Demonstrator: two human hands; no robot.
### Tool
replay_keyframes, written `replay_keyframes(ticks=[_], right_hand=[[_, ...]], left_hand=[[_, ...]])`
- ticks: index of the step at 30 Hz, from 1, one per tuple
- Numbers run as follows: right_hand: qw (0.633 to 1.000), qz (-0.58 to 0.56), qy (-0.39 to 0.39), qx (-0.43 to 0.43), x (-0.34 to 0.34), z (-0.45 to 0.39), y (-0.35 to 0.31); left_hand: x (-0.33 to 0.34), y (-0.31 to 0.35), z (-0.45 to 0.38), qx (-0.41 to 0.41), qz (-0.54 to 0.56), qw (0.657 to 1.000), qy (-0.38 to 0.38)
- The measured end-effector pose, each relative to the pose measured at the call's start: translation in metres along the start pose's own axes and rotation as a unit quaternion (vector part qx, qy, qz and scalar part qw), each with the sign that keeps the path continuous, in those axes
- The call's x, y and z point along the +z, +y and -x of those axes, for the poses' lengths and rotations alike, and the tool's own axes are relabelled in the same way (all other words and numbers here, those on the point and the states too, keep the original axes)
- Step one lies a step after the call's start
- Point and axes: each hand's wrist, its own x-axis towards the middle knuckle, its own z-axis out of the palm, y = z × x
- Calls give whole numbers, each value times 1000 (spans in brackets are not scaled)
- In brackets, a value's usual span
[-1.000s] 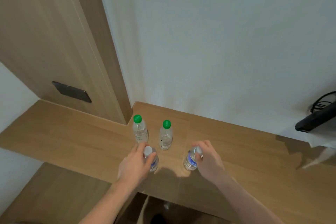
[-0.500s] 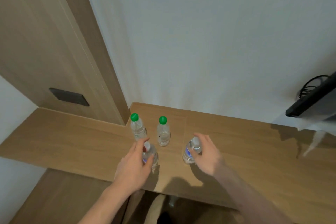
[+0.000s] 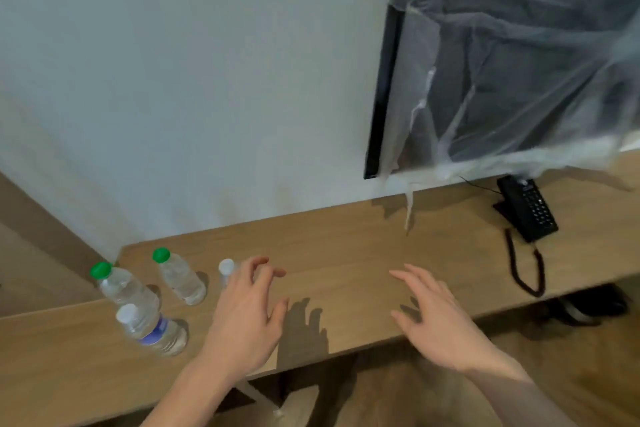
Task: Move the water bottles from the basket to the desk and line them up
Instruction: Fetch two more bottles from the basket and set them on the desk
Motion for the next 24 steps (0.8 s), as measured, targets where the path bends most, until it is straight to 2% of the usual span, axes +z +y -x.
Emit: replay_keyframes(ticks=[4, 12, 17, 24], right_hand=[[995, 19, 21, 98, -33, 61, 91], [972, -3, 82, 222, -74, 169, 238], [947, -16, 123, 297, -98, 234, 299], [915, -29, 125, 382, -143, 281, 372]], left_hand=[[43, 92, -10, 87, -46, 994, -50], [133, 263, -14, 242, -142, 954, -104], [178, 359, -21, 329, -160, 918, -155], [249, 488, -50, 416, -156, 872, -206]])
